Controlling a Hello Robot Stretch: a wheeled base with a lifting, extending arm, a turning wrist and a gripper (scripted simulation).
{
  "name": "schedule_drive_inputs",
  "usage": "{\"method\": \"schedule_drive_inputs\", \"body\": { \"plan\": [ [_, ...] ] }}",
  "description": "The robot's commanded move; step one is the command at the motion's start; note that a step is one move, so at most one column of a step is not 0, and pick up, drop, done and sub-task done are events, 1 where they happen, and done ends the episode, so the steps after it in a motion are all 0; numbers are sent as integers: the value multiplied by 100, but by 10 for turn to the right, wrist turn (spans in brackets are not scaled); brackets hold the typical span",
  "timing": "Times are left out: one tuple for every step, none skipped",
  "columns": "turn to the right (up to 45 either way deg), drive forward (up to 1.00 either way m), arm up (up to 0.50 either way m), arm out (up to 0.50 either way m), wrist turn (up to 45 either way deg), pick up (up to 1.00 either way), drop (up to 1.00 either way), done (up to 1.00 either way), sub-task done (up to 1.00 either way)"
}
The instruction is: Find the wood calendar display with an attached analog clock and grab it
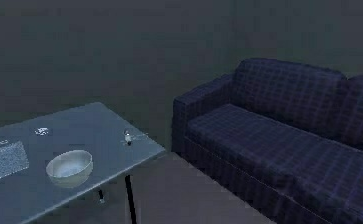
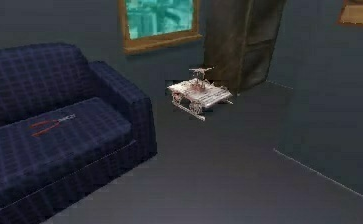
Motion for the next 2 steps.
{"method": "schedule_drive_inputs", "body": {
  "plan": [
    [0,40,0,0,0,0,0,0,0],
    [-450,0,0,0,0,0,0,0,0]
  ]
}}
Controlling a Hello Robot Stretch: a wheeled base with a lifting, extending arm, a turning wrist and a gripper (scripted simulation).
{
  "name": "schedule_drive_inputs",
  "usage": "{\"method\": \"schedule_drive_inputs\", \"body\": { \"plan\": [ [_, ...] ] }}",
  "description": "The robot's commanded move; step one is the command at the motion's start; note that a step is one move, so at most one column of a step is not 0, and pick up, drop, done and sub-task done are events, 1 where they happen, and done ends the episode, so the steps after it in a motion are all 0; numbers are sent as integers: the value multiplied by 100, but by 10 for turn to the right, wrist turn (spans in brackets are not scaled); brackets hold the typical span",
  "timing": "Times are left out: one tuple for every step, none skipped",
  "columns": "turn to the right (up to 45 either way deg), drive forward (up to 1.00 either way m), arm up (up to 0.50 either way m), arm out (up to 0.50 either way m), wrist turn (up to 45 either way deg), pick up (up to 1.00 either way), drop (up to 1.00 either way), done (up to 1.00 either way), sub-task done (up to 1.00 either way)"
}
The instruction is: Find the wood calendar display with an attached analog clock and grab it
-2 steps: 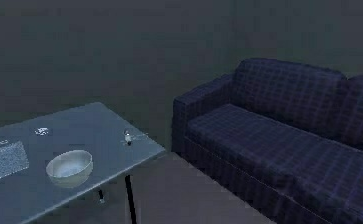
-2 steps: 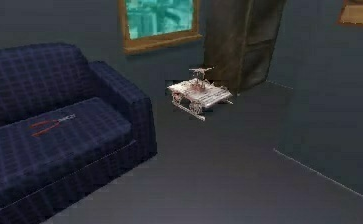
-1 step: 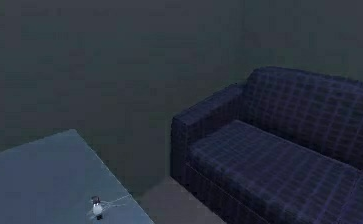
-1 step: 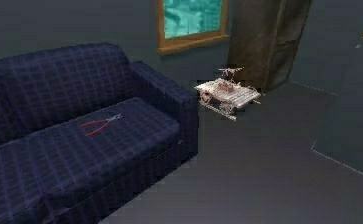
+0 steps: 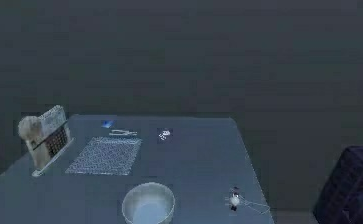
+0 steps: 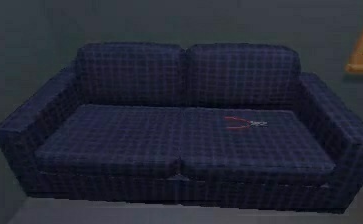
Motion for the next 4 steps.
{"method": "schedule_drive_inputs", "body": {
  "plan": [
    [-450,0,0,0,0,0,0,0,0],
    [-450,0,0,0,0,0,0,0,0],
    [-330,0,0,0,0,0,0,0,0],
    [390,0,0,0,0,0,0,0,0]
  ]
}}
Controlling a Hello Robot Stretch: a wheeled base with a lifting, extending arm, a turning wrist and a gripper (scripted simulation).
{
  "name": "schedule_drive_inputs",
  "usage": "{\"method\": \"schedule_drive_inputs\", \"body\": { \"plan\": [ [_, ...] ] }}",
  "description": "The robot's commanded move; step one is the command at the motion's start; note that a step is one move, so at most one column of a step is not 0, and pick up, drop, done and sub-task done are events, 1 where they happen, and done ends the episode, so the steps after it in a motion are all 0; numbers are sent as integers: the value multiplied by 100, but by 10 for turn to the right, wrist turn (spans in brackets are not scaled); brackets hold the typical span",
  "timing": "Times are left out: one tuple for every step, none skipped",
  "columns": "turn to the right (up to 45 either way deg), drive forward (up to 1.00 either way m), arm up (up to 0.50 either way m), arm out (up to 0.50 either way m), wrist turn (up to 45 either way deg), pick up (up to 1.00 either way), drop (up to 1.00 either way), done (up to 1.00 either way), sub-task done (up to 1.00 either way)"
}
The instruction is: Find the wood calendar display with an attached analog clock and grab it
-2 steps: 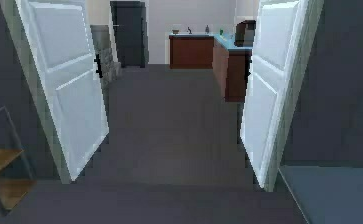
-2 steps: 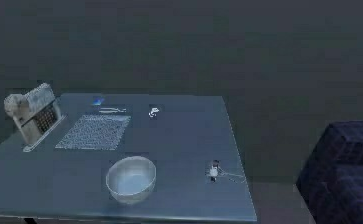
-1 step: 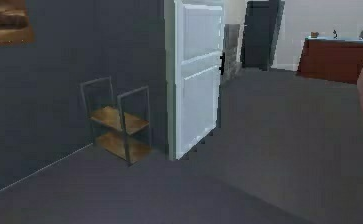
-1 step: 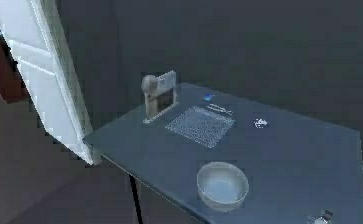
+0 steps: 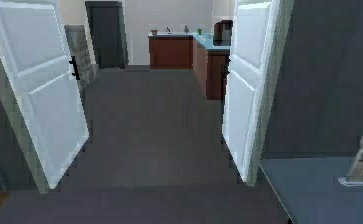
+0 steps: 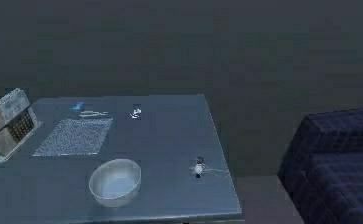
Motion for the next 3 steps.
{"method": "schedule_drive_inputs", "body": {
  "plan": [
    [0,60,0,0,0,0,0,0,0],
    [0,0,50,0,0,0,0,0,0],
    [0,0,38,0,0,0,0,0,0]
  ]
}}
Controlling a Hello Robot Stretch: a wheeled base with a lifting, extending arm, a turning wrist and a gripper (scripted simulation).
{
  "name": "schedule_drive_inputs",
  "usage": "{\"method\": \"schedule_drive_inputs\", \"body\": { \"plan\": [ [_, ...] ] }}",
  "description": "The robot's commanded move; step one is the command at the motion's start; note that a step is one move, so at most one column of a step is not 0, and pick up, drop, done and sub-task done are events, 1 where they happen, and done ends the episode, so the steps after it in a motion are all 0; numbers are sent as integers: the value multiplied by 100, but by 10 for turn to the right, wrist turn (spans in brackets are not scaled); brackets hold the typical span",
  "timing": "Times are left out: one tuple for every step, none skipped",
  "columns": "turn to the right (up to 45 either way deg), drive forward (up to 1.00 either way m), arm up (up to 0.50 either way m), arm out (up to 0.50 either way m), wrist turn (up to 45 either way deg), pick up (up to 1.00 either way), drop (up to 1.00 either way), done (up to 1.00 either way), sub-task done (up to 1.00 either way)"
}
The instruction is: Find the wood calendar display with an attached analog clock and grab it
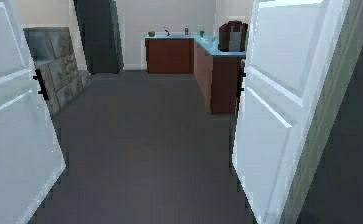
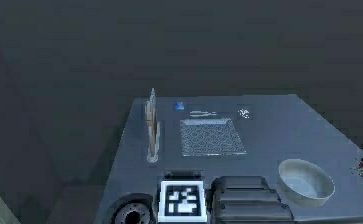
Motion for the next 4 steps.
{"method": "schedule_drive_inputs", "body": {
  "plan": [
    [0,0,0,30,0,0,0,0,0],
    [0,0,0,0,450,0,0,0,0],
    [0,0,0,0,450,0,0,0,0],
    [0,0,0,0,450,0,0,0,0]
  ]
}}
